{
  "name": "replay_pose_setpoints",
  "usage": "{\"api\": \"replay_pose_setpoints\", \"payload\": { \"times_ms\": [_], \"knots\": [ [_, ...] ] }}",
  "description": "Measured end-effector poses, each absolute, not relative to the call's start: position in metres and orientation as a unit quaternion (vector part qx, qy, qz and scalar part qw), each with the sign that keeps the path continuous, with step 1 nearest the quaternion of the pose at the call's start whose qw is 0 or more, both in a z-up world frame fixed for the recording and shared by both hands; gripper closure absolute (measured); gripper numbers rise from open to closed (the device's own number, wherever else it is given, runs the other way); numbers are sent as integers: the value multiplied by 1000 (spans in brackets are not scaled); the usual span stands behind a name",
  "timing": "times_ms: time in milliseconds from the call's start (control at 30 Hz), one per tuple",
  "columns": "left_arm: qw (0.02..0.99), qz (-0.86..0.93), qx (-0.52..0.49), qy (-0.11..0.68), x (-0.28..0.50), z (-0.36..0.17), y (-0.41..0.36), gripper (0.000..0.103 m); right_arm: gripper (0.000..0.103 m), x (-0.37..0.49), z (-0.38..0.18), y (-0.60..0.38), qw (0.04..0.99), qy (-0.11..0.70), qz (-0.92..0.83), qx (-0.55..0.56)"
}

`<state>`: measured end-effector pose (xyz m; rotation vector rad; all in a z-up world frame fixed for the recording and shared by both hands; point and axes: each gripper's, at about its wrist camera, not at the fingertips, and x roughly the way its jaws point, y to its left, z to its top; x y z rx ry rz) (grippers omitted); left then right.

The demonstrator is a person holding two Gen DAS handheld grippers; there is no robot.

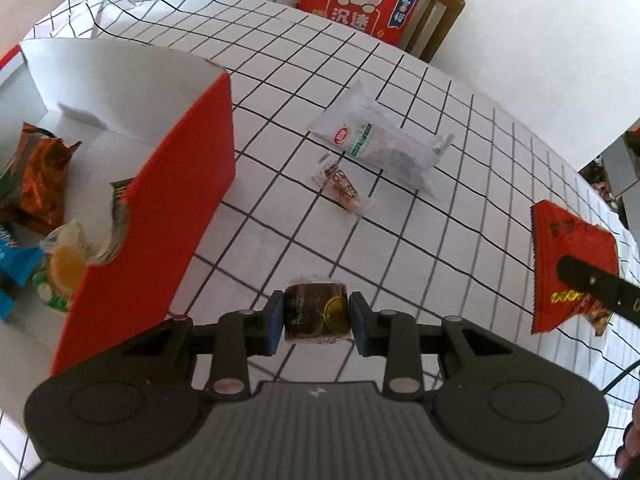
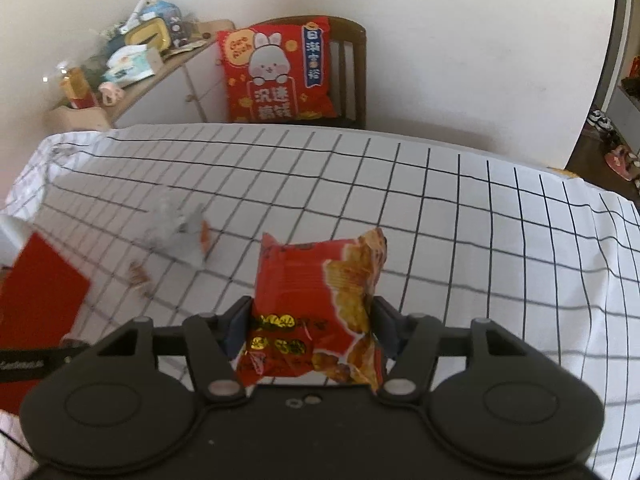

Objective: Organize snacks
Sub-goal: 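Grasp the brown cake piece with the left tool while the right tool grasps the red chip bag, then carry the cake piece and chip bag into the red box and open both tools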

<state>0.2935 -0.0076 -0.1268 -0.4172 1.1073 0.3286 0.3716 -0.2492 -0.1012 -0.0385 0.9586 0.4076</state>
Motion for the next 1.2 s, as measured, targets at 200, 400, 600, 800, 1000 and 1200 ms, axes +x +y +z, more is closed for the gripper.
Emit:
{"api": "replay_pose_setpoints", "payload": {
  "times_ms": [200, 400, 600, 800, 1000, 1200],
  "knots": [
    [829, 142, -193, 505, 266, -98, -13, 70, 41, 333, -79, -238, 865, 451, 221, -15],
    [834, 134, -208, 493, 235, -71, -4, 70, 41, 299, -54, -220, 861, 441, 253, -12],
    [838, 124, -214, 486, 206, -48, 15, 70, 41, 269, -32, -195, 858, 427, 284, -15],
    [838, 124, -224, 481, 183, -35, 45, 69, 41, 247, -17, -163, 857, 416, 305, -23],
    [844, 134, -233, 465, 168, -25, 82, 69, 41, 230, -11, -127, 852, 413, 320, -32],
    [848, 153, -235, 450, 156, -17, 123, 69, 41, 214, -7, -83, 847, 406, 340, -47]
  ]
}}
